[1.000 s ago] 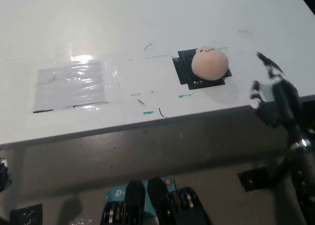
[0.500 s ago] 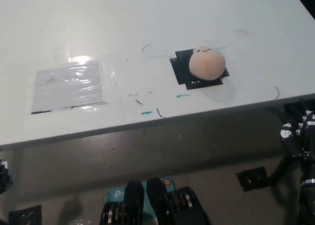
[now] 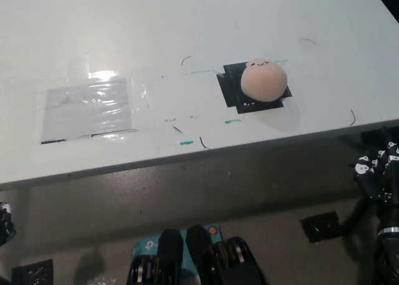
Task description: The robot uses its right hand to grab and squeeze a pink dumpling toy kept on the black mask on the desk
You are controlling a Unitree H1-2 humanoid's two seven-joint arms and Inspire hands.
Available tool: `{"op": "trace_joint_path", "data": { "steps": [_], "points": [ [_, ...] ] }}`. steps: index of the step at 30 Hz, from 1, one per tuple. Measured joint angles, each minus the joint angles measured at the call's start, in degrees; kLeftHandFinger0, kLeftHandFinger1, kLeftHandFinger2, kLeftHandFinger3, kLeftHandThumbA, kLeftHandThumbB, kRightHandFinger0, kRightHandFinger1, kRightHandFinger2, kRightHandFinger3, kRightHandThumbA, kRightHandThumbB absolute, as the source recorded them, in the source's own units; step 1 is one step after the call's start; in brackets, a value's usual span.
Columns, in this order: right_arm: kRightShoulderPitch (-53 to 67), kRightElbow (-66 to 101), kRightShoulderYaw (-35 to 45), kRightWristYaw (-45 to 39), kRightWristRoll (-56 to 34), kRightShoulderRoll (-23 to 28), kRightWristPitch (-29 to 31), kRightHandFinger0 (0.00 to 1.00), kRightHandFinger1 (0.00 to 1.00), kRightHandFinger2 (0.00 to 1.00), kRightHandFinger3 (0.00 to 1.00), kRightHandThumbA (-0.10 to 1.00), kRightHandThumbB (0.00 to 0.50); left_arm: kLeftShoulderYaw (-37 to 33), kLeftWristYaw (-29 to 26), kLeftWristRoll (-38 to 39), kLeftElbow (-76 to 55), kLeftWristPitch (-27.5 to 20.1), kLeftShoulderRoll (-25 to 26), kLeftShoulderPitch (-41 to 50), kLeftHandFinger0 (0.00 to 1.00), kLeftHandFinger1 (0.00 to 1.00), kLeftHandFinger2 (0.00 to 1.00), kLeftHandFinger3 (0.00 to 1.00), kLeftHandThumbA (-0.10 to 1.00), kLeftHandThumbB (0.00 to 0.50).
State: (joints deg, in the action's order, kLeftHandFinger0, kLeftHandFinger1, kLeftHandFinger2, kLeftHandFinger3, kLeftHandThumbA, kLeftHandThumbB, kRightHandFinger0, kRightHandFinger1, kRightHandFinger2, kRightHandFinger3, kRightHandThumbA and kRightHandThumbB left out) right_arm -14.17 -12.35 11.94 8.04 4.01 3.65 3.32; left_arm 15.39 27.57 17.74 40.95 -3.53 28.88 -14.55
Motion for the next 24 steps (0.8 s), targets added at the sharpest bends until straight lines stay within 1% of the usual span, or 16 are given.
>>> {"op": "trace_joint_path", "data": {
  "steps": [2, 3, 10, 15, 20, 24],
  "points": [
    [-0.01, -0.03, 0.05, 0.02, -0.41, 0.01, -0.03, 0.33, 0.45, 0.68, 1.0, -0.1, 0.101, 0.01, 0.01, 0.02, 0.01, -0.01, 0.0, 0.06, 0.0, 0.03, 0.12, 0.11, 1.0, 0.5],
    [-0.01, -0.06, 0.06, 0.02, -0.67, 0.01, -0.03, 0.33, 0.46, 0.68, 1.0, -0.1, 0.106, 0.01, 0.01, 0.02, 0.0, -0.01, -0.01, 0.13, 0.0, 0.03, 0.11, 0.12, 1.0, 0.5],
    [-0.01, -0.08, 0.08, 0.09, -1.38, 0.02, -0.23, 0.3, 0.43, 0.68, 1.0, -0.1, 0.11, 0.0, 0.0, 0.02, -0.06, 0.0, -0.03, 0.74, 0.0, 0.04, 0.13, 0.14, 1.0, 0.5],
    [0.0, -0.07, 0.08, 0.11, -1.54, 0.08, -0.46, 0.32, 0.47, 0.71, 1.0, -0.1, 0.115, 0.0, 0.0, 0.02, -0.08, -0.01, -0.03, 0.78, 0.0, 0.02, 0.1, 0.11, 1.0, 0.5],
    [0.01, -0.07, 0.06, 0.11, -1.73, 0.08, -0.64, 0.29, 0.46, 0.72, 1.0, -0.1, 0.113, 0.01, -0.03, 0.02, -0.82, 0.03, -0.13, 1.52, 0.0, 0.02, 0.09, 0.1, 1.0, 0.5],
    [0.02, -0.07, -0.16, 0.09, -1.71, 0.23, -1.12, 0.31, 0.48, 0.71, 1.0, -0.1, 0.122, 0.04, -0.01, 0.03, -0.8, 0.02, -0.33, 1.71, 0.0, 0.02, 0.09, 0.09, 0.99, 0.5]
  ]
}}
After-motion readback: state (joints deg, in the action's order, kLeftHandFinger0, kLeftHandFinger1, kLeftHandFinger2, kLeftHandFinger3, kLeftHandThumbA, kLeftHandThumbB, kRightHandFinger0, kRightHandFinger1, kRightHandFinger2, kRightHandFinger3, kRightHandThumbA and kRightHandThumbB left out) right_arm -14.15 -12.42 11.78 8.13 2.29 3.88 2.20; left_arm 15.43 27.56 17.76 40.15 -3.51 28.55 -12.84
